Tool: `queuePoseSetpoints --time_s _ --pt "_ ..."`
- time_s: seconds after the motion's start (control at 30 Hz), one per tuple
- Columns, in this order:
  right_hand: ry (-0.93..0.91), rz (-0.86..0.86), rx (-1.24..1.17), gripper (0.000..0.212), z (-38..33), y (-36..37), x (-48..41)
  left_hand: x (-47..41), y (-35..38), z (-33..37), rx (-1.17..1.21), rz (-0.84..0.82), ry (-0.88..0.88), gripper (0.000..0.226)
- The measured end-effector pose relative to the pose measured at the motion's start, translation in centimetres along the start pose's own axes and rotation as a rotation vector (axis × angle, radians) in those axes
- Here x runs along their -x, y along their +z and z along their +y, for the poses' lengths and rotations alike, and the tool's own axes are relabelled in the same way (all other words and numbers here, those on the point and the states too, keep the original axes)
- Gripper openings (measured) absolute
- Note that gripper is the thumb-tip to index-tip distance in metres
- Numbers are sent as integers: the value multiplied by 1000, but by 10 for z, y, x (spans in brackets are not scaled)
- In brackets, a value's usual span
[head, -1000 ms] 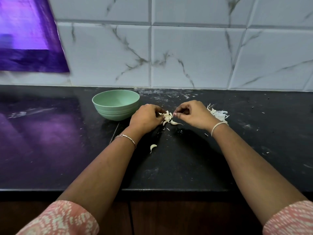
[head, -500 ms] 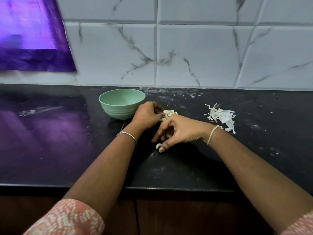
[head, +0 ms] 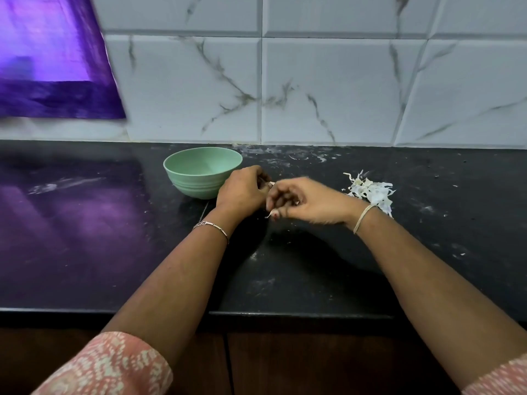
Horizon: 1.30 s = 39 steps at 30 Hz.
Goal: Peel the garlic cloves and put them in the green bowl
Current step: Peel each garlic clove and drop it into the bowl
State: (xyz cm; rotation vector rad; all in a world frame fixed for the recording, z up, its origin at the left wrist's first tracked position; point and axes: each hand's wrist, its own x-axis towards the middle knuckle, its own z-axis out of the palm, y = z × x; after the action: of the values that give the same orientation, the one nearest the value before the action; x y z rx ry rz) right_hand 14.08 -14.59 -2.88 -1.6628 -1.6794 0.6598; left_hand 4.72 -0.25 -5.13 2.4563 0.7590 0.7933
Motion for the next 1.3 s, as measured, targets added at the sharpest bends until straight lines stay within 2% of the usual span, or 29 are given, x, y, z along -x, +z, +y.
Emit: queuePoseSetpoints --time_s 0.07,0.17,0.23,0.37,0.5,0.63,0.77,0.97,1.07,1.2,1.3 --pt "36 165 -12 23 1 -13 5 0 2 1 0 27 26 13" --pt "40 367 -32 17 7 -33 17 1 5 3 12 42 101 11" --pt "36 474 -82 10 12 -40 19 2 6 6 36 54 172 11" --pt "32 605 -121 15 21 -43 13 8 5 17 51 94 283 22" --pt "91 590 -146 10 24 -41 11 14 8 27 67 90 284 28" --pt "115 525 -167 7 23 -38 10 15 9 30 77 81 287 21" --pt "119 524 -177 12 20 -35 11 15 8 30 64 116 284 13" --pt "135 552 -336 16 20 -27 8 14 10 29 80 85 292 12" --pt "134 505 -478 10 19 -30 12 14 9 29 130 87 271 12" --pt "133 464 -529 6 18 -31 13 15 8 28 146 104 285 15" --pt "168 510 -532 17 16 -29 10 17 8 30 131 132 325 19"
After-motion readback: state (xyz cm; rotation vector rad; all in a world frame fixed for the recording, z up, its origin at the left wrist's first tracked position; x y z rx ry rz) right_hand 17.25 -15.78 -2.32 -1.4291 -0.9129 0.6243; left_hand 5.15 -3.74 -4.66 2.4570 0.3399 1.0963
